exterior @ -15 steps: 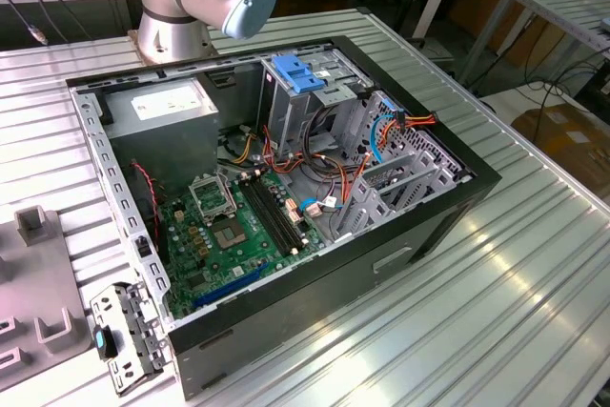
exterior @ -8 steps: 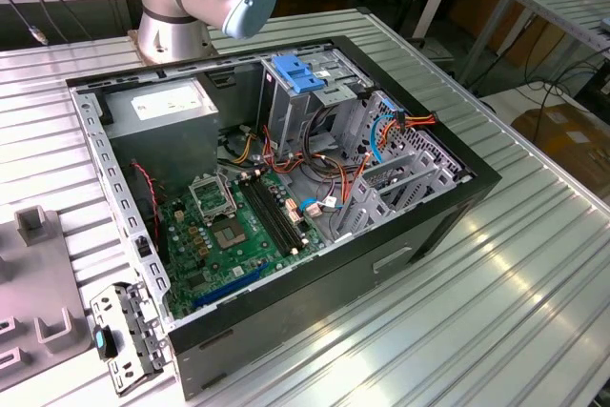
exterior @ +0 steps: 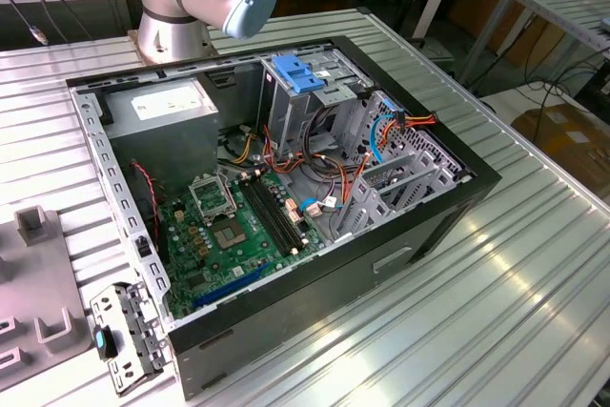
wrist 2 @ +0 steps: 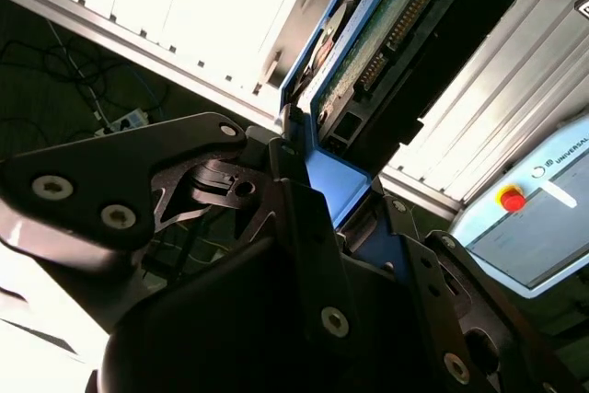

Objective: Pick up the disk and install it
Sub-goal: 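Pick up the disk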

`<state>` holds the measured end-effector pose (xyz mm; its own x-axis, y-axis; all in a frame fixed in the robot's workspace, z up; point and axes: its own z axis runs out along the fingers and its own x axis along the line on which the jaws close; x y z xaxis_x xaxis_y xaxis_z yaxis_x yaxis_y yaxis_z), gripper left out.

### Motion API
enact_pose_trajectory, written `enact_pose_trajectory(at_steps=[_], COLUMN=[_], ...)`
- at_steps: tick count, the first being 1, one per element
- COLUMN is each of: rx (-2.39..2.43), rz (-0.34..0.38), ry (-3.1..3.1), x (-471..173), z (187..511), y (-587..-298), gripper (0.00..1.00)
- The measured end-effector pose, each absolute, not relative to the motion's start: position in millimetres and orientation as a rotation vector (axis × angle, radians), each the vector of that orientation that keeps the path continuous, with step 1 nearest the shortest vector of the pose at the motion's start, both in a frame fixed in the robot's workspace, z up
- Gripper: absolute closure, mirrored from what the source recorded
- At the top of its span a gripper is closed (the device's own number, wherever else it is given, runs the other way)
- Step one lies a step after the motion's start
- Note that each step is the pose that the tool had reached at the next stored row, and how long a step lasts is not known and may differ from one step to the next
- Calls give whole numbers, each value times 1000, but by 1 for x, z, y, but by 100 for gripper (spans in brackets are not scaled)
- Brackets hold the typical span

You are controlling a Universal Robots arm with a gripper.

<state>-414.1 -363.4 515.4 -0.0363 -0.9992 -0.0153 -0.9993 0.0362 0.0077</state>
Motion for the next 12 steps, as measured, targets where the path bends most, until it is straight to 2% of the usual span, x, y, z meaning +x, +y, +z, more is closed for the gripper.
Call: enact_pose_trajectory(at_steps=[12], rx=[-2177], rz=[25], ry=[2257], x=[-401], z=[515], y=[-363], gripper=[63])
